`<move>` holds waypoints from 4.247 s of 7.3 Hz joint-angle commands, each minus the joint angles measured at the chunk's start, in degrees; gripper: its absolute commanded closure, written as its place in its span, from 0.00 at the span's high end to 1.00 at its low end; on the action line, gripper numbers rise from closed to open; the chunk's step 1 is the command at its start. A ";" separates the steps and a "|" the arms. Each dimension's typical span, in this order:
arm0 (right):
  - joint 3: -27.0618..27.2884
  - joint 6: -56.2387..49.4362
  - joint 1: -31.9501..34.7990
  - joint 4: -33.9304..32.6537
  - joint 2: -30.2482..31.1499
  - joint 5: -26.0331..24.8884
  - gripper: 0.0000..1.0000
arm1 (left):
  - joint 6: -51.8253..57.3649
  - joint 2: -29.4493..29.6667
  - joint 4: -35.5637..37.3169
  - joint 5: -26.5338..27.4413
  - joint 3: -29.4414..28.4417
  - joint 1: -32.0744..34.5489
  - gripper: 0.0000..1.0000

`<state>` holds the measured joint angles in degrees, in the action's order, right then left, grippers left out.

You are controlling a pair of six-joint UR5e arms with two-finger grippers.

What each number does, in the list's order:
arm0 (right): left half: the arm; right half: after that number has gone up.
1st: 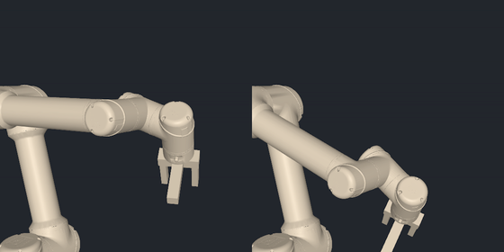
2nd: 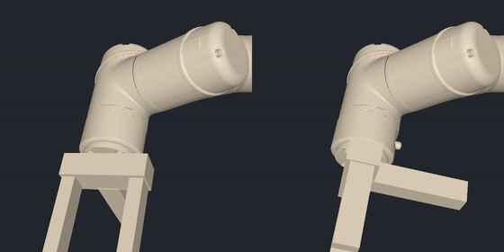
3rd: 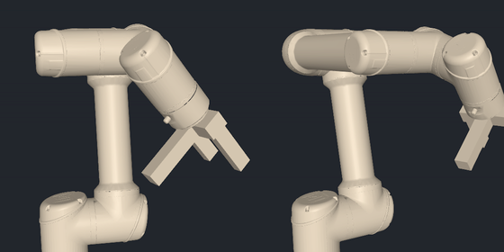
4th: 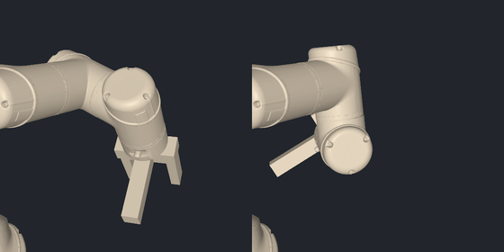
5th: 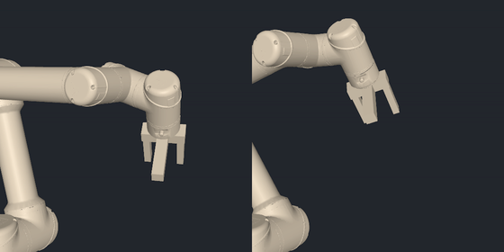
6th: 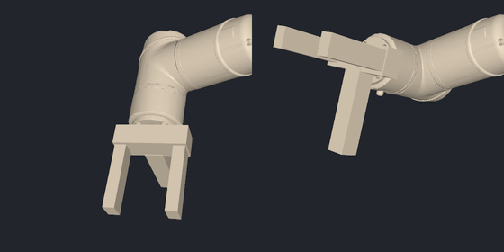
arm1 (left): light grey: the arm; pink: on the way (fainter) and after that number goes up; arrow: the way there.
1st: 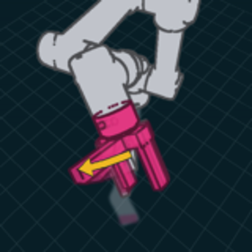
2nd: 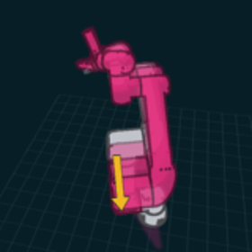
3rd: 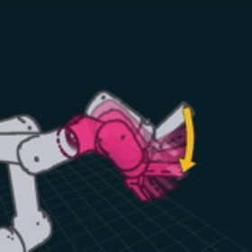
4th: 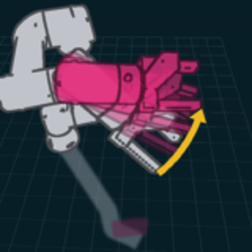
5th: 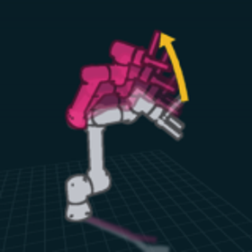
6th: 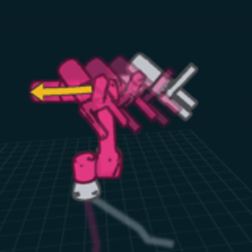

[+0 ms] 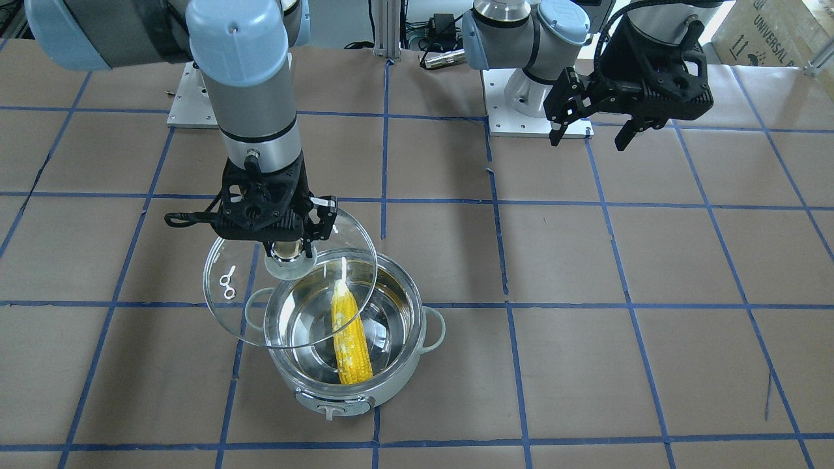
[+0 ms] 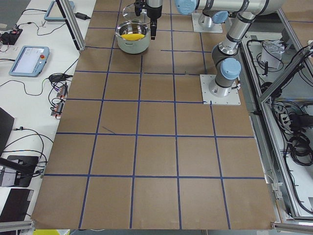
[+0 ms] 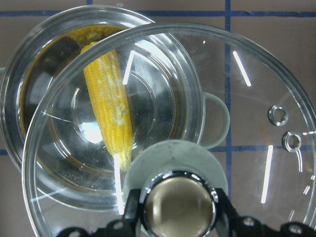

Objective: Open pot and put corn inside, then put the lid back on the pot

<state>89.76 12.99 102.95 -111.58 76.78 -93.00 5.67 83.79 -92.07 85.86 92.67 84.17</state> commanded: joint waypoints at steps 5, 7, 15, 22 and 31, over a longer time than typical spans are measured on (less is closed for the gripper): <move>-0.02 4.76 3.39 -6.63 -5.41 -0.33 0.30 | 0.04 -0.03 0.23 0.01 0.23 -0.15 1.00; 0.07 5.73 4.01 -6.81 -5.77 -0.25 0.30 | 0.04 0.24 0.23 -0.08 0.32 -0.15 1.00; -1.16 7.67 5.51 -8.39 -7.70 -0.78 0.30 | 0.04 0.32 0.31 -0.08 0.32 -0.15 1.00; -3.63 7.05 5.24 -8.21 -8.84 -1.04 0.30 | 0.04 0.41 0.40 -0.25 0.32 -0.15 1.00; -3.98 2.77 3.58 -8.04 -7.97 -0.51 0.84 | -0.13 0.50 0.40 -0.52 0.32 -0.15 1.00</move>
<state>85.95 17.78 107.36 -119.75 68.09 -93.46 5.67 84.29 -91.67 85.38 92.99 84.02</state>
